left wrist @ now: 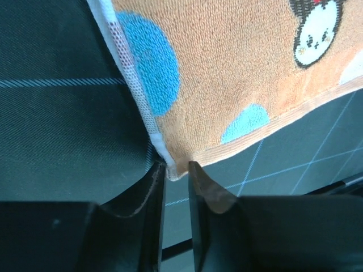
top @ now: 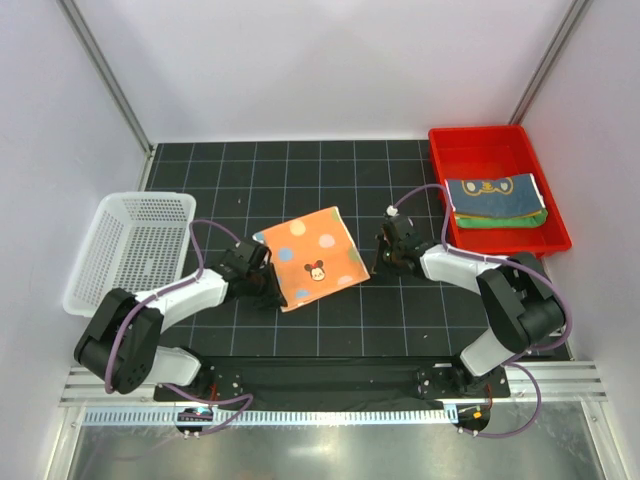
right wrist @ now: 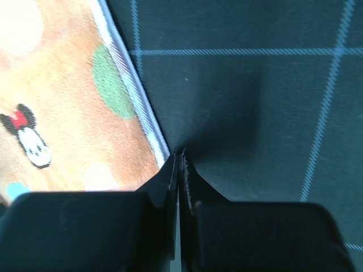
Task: Fold and stack the towels
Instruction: Fold the towel
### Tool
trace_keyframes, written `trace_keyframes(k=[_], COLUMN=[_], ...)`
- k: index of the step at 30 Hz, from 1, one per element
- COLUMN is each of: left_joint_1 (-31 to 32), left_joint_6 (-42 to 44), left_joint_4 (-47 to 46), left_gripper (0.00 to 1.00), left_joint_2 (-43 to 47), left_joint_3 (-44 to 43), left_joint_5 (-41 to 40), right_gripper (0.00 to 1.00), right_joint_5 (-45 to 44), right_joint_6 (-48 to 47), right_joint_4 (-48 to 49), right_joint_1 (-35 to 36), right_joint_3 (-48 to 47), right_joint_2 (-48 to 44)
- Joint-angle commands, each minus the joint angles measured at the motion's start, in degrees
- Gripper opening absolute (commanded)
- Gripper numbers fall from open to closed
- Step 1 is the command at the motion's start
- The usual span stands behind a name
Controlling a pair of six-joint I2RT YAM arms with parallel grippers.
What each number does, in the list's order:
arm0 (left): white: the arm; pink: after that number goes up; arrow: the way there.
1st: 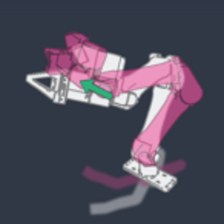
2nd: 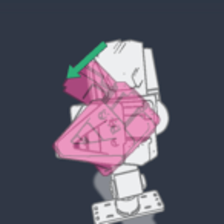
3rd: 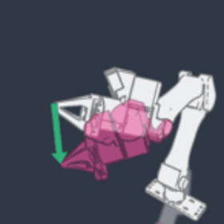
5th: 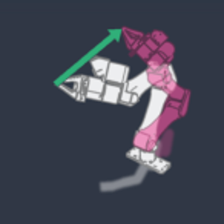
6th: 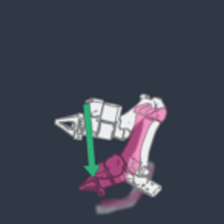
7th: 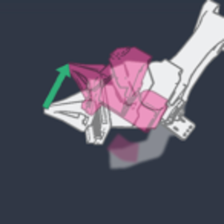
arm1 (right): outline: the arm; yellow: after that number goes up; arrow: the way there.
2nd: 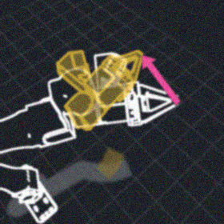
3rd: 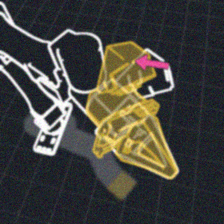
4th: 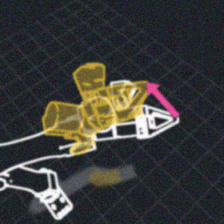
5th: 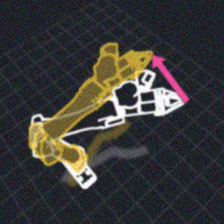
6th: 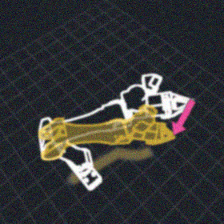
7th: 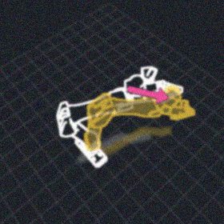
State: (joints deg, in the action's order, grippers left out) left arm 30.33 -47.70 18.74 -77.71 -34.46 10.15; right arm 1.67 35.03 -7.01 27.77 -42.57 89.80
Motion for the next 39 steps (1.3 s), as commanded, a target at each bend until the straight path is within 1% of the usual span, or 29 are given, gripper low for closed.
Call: trace_keyframes(k=[1, 2, 3, 5, 6, 7, 9, 10, 12, 13, 15, 16, 17, 18, 22, 29, 30, 39], left_joint_1=[0.6, 0.6, 0.7, 0.7, 0.7, 0.4, -0.3, -1.7, -4.1, -6.7, -8.9, -10.9, -11.8, -12.7, -16.3, -20.9, -21.3, -24.4], left_joint_6=[-0.8, -0.4, 0.4, 3.6, 4.6, 6.6, 8.1, 9.5, 11.0, 12.1, 12.5, 12.8, 12.6, 12.6, 13.2, 13.0, 13.2, 13.3], left_joint_4=[-0.7, 0.8, 5.4, 11.3, 13.5, 17.5, 19.1, 18.5, 16.2, 13.2, 10.5, 9.2, 8.9, 8.7, 7.8, 5.0, 5.1, 4.6], left_gripper=[0.27, 0.27, 0.31, 0.34, 0.35, 0.37, 0.41, 0.41, 0.41, 0.41, 0.37, 0.37, 0.37, 0.37, 0.36, 0.35, 0.35, 0.34], left_joint_2=[1.0, 1.4, 1.8, 2.3, 2.3, 2.1, 1.2, -0.6, -2.7, -4.0, -8.1, -9.5, -12.8, -14.2, -19.9, -27.5, -28.1, -31.8], left_joint_3=[-1.0, -1.9, -5.0, -9.3, -13.6, -16.1, -21.6, -22.9, -25.1, -26.8, -28.4, -30.0, -31.1, -32.1, -34.1, -34.8, -35.2, -36.9], left_joint_5=[3.1, 2.6, 0.0, -4.0, -9.2, -12.1, -16.9, -17.3, -16.7, -13.5, -10.3, -7.6, -6.6, -5.6, -4.1, -1.1, 0.1, 1.2], right_gripper=[0.09, 0.12, 0.14, 0.17, 0.18, 0.18, 0.19, 0.19, 0.22, 0.22, 0.22, 0.22, 0.22, 0.22, 0.22, 0.22, 0.22, 0.22], right_joint_5=[-4.9, -5.3, -5.0, -4.7, -4.2, -3.9, -2.4, 1.4, 5.2, 12.1, 16.7, 19.9, 21.9, 22.8, 22.8, 19.8, 19.3, 18.2], right_joint_6=[-2.5, -2.8, -3.1, -3.9, -4.1, -4.3, -5.0, -5.2, -5.8, -5.9, -6.4, -6.5, -6.5, -6.3, -6.6, -8.7, -8.7, -8.1], right_joint_4=[-7.3, -9.6, -10.7, -13.4, -14.3, -15.0, -15.3, -13.8, -11.4, -9.4, -5.1, -2.9, -1.4, 0.0, 4.0, 3.3, 3.2, 3.1], right_joint_1=[0.2, 0.2, 0.2, 0.2, 0.1, 0.2, 0.3, 0.3, 0.4, 0.4, 0.7, 0.9, 0.9, 0.9, 1.0, 0.9, 0.9, 0.9], right_joint_3=[-1.7, -2.6, -4.2, -5.9, -8.0, -9.0, -11.5, -12.0, -13.1, -13.1, -13.4, -13.3, -12.9, -11.7, -8.2, -7.4, -7.2, -5.9], right_joint_2=[-1.4, -1.9, -3.0, -3.9, -4.2, -4.2, -3.8, -2.9, -1.8, 0.0, 2.3, 4.4, 5.6, 6.5, 8.8, 9.3, 9.3, 8.4])
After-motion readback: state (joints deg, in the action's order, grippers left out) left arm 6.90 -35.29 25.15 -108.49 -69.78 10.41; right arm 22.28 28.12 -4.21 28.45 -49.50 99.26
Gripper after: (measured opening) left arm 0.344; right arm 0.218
